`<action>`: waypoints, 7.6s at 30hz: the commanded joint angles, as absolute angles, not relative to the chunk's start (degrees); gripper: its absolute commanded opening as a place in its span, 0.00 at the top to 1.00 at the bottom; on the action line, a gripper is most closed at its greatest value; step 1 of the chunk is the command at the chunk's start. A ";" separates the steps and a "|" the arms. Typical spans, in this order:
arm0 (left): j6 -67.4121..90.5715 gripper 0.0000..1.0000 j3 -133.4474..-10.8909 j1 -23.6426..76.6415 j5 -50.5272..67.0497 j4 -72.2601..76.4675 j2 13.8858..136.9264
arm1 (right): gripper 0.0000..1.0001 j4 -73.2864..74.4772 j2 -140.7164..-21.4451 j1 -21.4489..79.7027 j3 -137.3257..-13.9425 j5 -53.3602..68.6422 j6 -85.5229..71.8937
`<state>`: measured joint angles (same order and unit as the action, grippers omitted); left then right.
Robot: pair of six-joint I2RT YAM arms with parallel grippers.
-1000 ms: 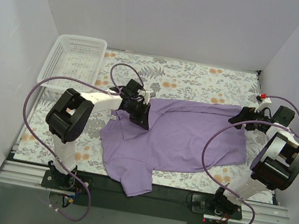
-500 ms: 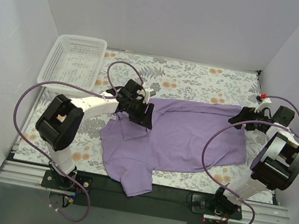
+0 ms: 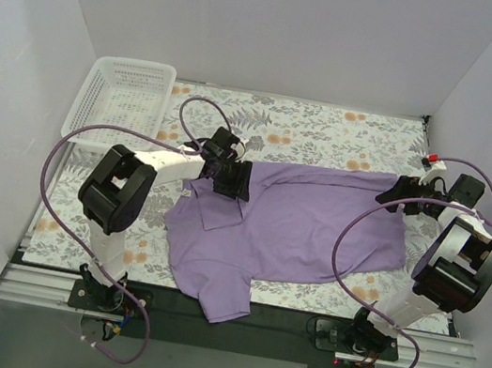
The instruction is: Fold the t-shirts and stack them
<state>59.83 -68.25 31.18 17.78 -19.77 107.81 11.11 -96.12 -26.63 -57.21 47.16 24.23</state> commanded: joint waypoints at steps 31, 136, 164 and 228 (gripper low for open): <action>58.45 0.93 -73.83 31.46 29.00 -20.65 110.92 | 0.14 11.95 -96.50 -27.42 -57.30 49.22 24.61; 50.54 0.25 -51.75 28.21 1.49 -15.11 75.59 | 0.20 14.85 -108.18 -25.84 -74.26 40.17 15.74; 49.04 0.26 -52.03 28.21 -0.53 -15.47 75.06 | 0.66 15.38 -113.38 -23.99 -79.28 38.93 12.83; 47.20 0.27 -52.30 28.21 21.63 -11.95 83.76 | 0.73 19.33 -109.95 -27.33 -73.83 30.15 28.74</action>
